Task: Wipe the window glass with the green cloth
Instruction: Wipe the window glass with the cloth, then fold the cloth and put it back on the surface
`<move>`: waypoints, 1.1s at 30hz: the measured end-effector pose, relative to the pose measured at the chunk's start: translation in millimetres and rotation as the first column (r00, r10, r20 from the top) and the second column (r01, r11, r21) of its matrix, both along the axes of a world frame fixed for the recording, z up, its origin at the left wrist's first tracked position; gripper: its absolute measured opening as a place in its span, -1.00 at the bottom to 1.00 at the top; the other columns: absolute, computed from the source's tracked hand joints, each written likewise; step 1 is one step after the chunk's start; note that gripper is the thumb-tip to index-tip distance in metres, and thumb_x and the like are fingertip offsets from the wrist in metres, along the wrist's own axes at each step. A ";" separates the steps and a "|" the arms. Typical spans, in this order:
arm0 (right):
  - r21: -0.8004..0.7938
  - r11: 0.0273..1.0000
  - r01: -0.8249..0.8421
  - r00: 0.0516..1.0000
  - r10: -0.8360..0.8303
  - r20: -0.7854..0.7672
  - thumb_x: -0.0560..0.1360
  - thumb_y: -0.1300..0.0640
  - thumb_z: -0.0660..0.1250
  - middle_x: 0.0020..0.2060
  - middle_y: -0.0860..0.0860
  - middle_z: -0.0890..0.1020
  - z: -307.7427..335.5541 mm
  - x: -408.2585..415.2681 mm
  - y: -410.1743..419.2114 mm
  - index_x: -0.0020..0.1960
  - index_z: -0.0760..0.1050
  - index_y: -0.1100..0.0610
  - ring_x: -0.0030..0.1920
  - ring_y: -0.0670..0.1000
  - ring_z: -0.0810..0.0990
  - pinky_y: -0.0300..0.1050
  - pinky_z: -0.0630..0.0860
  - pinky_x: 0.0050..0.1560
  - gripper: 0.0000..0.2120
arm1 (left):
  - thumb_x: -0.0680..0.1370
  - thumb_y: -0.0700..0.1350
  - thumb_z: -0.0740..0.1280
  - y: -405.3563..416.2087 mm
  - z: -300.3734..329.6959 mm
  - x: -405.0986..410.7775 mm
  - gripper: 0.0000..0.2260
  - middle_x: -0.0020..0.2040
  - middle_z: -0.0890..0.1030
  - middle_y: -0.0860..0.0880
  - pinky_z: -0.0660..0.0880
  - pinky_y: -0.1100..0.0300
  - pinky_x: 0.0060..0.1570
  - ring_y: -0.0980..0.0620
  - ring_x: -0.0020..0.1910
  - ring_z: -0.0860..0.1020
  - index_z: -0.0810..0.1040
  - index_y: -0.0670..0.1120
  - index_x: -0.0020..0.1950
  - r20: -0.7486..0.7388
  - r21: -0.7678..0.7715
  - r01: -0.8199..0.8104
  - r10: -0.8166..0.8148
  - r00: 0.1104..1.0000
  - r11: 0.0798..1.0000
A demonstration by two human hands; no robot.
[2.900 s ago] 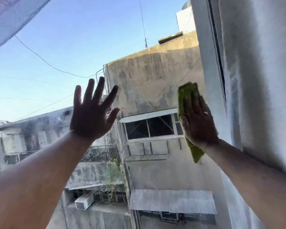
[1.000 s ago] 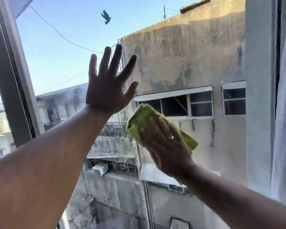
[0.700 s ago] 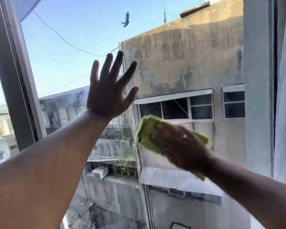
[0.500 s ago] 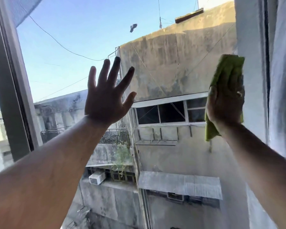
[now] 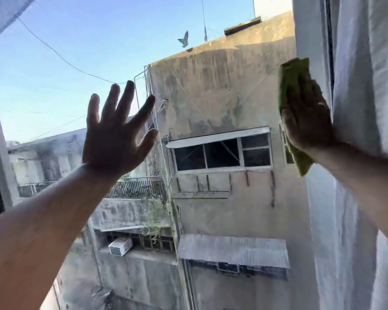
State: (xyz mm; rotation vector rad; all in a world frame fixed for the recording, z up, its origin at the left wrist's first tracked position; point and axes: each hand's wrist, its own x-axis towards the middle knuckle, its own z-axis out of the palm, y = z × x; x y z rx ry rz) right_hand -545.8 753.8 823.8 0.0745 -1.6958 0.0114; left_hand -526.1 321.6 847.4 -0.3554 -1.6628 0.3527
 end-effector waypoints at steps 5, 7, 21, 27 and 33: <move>0.023 0.985 -0.171 0.982 0.172 -0.078 0.54 0.12 0.10 0.58 0.24 0.20 -60.4 -5.5 -159.2 0.60 0.11 0.06 0.58 0.27 0.17 0.26 0.27 0.47 -0.37 | 0.66 0.23 -0.02 -2.5 1.3 -3.8 -0.44 0.64 0.12 -0.22 0.06 -0.31 0.52 -0.28 0.60 0.14 0.12 0.06 0.63 -0.018 -0.024 -0.041 0.041 0.999 0.999; 0.536 0.775 -0.335 0.941 0.297 0.159 0.53 0.05 0.16 0.60 0.08 0.22 -122.2 9.8 -241.3 0.58 0.20 -0.06 0.60 0.17 0.11 0.19 0.05 0.57 -0.40 | 0.66 0.21 0.02 -0.4 1.8 1.2 -0.41 0.65 0.10 -0.22 0.05 -0.32 0.53 -0.29 0.61 0.12 0.10 0.00 0.64 0.024 -0.019 -0.021 0.022 0.999 1.000; 0.467 0.596 -0.653 0.756 0.548 0.359 0.48 -0.04 0.47 0.51 0.14 0.39 -142.6 25.1 -253.9 0.51 0.31 0.07 0.48 0.20 0.40 0.19 0.36 0.48 -0.32 | 0.41 0.37 0.32 -6.6 -148.0 99.3 -0.29 0.09 0.64 -0.13 0.55 0.11 -0.05 -0.11 0.01 0.63 0.48 -0.16 0.29 0.353 0.828 0.009 -0.534 0.768 0.561; 0.203 0.772 -0.602 0.793 0.550 0.261 0.32 -0.42 0.32 0.35 0.15 0.56 -133.6 47.4 -242.3 0.47 0.29 0.08 0.27 0.17 0.49 0.11 0.44 0.23 -0.11 | 0.51 -0.22 0.47 -22.8 -130.8 99.4 -0.80 0.02 0.72 0.00 0.68 0.02 -0.01 -0.04 0.09 0.66 0.66 0.02 0.08 0.227 0.965 0.027 -0.878 0.421 0.263; -0.643 0.328 -0.692 -0.174 0.789 0.590 0.30 0.02 0.63 -0.15 0.08 0.62 -171.1 96.4 -340.8 0.08 0.59 0.20 -0.16 0.07 0.57 -0.09 0.51 -0.23 -0.54 | 0.35 -0.07 0.58 -169.5 -159.6 199.1 -0.75 -0.09 0.75 0.00 0.66 0.17 -0.17 0.06 -0.13 0.71 0.73 -0.01 0.01 0.085 0.993 -0.092 -0.977 0.194 0.069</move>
